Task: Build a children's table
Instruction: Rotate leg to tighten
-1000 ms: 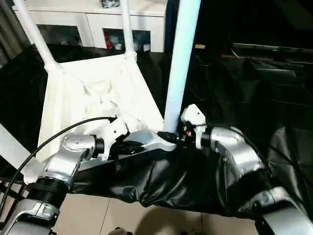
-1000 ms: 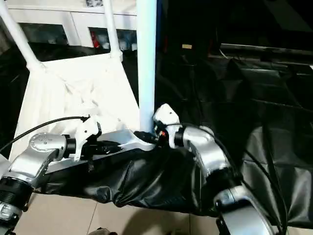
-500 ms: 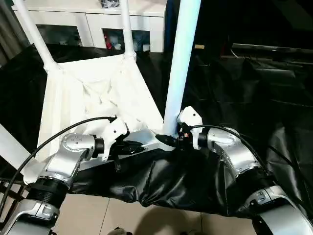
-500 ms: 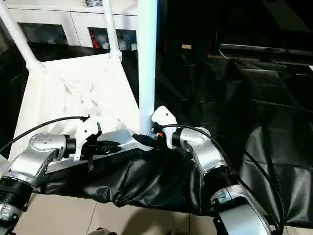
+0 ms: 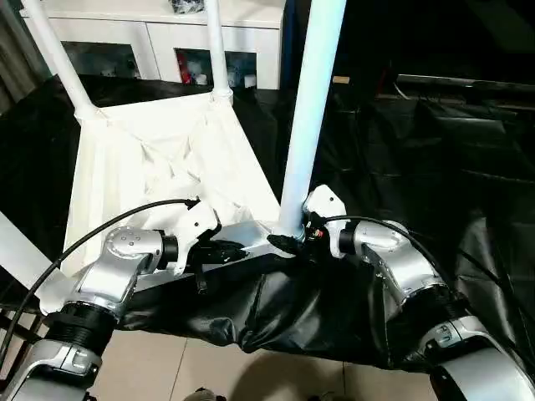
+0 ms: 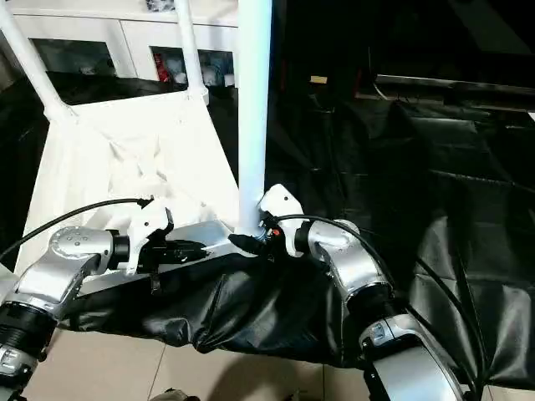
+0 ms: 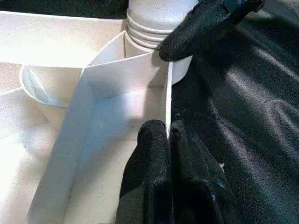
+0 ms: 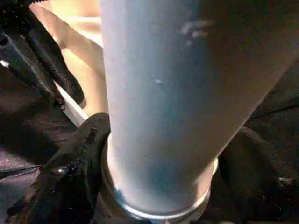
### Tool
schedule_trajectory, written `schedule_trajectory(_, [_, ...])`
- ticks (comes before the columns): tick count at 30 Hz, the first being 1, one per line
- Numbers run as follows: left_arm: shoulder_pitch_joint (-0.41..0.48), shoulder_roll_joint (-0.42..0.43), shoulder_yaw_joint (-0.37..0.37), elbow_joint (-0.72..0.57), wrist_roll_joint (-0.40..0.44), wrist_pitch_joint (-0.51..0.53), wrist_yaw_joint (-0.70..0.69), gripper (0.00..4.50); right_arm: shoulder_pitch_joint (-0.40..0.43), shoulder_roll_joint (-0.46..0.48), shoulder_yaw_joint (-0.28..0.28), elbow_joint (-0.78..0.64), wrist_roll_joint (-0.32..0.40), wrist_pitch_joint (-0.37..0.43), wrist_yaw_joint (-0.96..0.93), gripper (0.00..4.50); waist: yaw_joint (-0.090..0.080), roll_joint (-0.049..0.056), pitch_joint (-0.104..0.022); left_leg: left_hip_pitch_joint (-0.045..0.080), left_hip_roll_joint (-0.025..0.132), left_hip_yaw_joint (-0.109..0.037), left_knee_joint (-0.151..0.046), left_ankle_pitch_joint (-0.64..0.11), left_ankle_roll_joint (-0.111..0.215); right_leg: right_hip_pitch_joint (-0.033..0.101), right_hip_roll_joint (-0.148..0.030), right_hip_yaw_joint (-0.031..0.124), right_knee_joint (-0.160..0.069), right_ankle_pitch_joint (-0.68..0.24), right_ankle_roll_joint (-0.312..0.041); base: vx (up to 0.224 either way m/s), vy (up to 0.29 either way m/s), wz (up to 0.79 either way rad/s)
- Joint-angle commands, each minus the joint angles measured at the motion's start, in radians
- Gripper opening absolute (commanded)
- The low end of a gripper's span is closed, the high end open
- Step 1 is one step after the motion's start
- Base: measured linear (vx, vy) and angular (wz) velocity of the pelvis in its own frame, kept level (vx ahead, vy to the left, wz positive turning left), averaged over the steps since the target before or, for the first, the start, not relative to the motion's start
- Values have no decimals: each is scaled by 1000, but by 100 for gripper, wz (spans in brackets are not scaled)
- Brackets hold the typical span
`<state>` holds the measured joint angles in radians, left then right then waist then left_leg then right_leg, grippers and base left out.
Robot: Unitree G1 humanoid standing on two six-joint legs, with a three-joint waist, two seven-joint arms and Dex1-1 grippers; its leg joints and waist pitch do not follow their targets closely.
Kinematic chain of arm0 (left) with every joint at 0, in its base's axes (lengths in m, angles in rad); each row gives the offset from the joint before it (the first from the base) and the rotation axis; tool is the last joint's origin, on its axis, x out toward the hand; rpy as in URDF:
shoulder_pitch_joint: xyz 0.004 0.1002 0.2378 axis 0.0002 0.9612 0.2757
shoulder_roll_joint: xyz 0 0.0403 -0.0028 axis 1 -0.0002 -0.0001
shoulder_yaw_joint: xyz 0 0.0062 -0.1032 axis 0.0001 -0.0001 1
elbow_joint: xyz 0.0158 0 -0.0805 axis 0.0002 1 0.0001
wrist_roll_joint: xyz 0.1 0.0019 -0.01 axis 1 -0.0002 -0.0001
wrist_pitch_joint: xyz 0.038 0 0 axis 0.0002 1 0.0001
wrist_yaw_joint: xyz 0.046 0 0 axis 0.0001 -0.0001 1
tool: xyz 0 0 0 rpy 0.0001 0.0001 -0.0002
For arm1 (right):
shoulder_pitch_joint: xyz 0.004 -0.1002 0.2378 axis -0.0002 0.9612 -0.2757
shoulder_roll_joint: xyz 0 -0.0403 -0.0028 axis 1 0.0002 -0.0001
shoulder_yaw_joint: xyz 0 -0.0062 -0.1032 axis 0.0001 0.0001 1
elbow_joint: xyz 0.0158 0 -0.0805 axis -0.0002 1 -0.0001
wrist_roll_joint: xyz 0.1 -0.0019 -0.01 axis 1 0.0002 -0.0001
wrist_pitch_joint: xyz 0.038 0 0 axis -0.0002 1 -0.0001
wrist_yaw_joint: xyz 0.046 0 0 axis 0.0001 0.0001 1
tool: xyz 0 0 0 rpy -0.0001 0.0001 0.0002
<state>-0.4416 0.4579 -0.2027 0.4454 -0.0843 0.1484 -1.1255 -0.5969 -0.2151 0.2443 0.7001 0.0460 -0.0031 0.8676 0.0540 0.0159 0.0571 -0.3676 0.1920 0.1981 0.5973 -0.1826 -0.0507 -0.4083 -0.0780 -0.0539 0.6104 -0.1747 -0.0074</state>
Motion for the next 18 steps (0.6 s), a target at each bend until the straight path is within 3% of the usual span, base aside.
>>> schedule_trajectory(1, [4, -4, 7, -12, -26, 3, -16, 0, -24, -2, -17, 25, -4, 4, -12, 363, 2, -1, -67, 14, 38, -19, -74, -249, 8, 45, -61, 44, -67, -228, -241, 0, 0, 0])
schedule_trajectory(3, [3, -3, 7, -10, -26, 4, -18, 0, -23, 0, -26, 21, 9, 7, 4, 328, 2, 0, -66, 13, 38, -19, -75, -254, 9, 45, -60, 43, -68, -229, -241, 0, 0, 0])
schedule_trajectory(6, [2, -3, 5, -9, -25, 5, -20, 0, -19, 2, -34, 14, 19, 7, 13, 323, 2, 1, -67, 14, 39, -19, -75, -252, 9, 45, -61, 43, -67, -220, -244, 0, 0, 0])
schedule_trajectory(10, [3, -2, 3, -11, -26, 6, -25, 0, -11, 3, -32, 10, 21, -2, 20, 283, 3, 2, -68, 13, 38, -19, -74, -249, 9, 46, -61, 43, -66, -210, -248, 0, 0, 0])
schedule_trajectory(18, [12, 3, 4, -18, -28, 6, -31, 0, -8, 12, -35, 17, 16, -20, 17, 275, 2, 2, -66, 14, 39, -19, -76, -255, 9, 44, -60, 43, -67, -216, -248, 0, 0, 0])
